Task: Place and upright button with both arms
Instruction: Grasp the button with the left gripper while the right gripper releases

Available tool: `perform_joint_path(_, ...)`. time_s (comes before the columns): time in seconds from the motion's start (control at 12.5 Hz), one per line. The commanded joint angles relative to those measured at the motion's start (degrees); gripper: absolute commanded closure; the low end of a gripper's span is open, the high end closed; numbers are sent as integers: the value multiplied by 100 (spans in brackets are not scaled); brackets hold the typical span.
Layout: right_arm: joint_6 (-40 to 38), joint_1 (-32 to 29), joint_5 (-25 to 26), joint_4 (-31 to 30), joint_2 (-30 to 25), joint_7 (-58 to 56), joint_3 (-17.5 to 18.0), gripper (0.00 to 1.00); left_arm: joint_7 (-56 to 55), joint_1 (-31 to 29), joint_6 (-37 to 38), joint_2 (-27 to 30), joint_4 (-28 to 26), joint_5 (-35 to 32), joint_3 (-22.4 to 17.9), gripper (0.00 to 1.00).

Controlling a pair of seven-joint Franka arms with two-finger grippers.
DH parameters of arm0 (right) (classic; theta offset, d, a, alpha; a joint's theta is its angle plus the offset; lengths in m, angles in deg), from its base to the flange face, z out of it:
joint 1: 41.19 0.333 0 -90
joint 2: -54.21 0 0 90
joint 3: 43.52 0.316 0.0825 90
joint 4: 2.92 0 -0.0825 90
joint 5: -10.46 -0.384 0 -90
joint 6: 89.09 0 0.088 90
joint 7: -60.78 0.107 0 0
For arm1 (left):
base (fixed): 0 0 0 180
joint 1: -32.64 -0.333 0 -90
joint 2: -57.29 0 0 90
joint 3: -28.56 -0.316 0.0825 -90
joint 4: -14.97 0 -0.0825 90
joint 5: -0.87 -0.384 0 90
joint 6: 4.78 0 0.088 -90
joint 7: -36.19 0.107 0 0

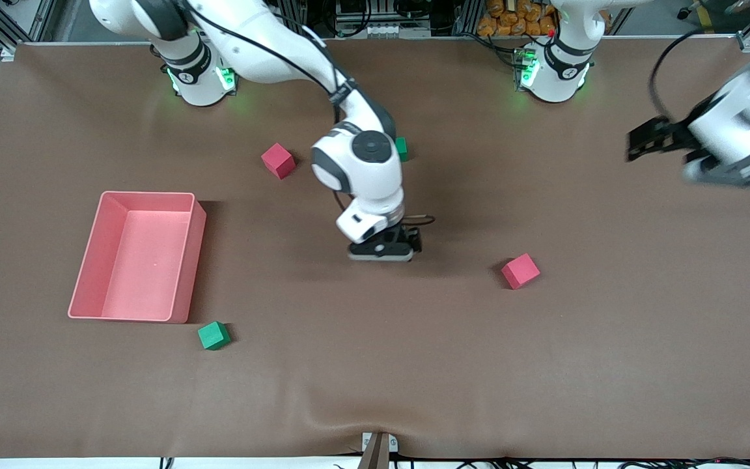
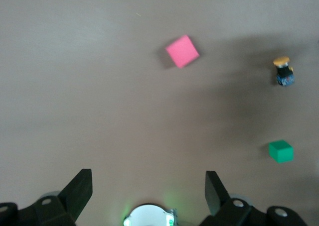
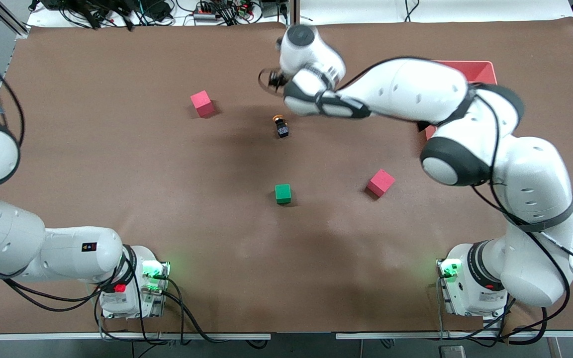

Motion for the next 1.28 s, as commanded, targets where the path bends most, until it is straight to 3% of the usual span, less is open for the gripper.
perform_joint_path(0.0, -777, -530, 85, -242, -806, -746, 111, 0, -389, 549, 32, -651, 130, 170, 22, 0)
perform_joint_path(0.32, -2711, -1225, -90, -391, -1896, -2340, 128, 0, -1198, 1428, -387, -1654, 209, 670, 13, 0)
perform_joint_path(0.64, -3592, -2147, -504, -988, -3021, -4131, 128, 0, -1629, 2114, -1730, -2506, 244, 872, 13, 0)
perform_joint_path(0.8, -3952, -2674, -504, -1191, -3444, -5044, 120, 0, -2163, 2465, -2233, -3138, 655, 926, 4, 0)
perform_joint_path(0.96, -4444, -3175, -504, -1218, -3699, -5610, 111, 0, -2866, 2738, -2594, -3710, 1122, 926, -22, 0)
perform_joint_path(1.2, -4920, -3887, -504, -1218, -3972, -6340, 102, 0, -2949, 2845, -3244, -4168, 1132, 917, -40, 0)
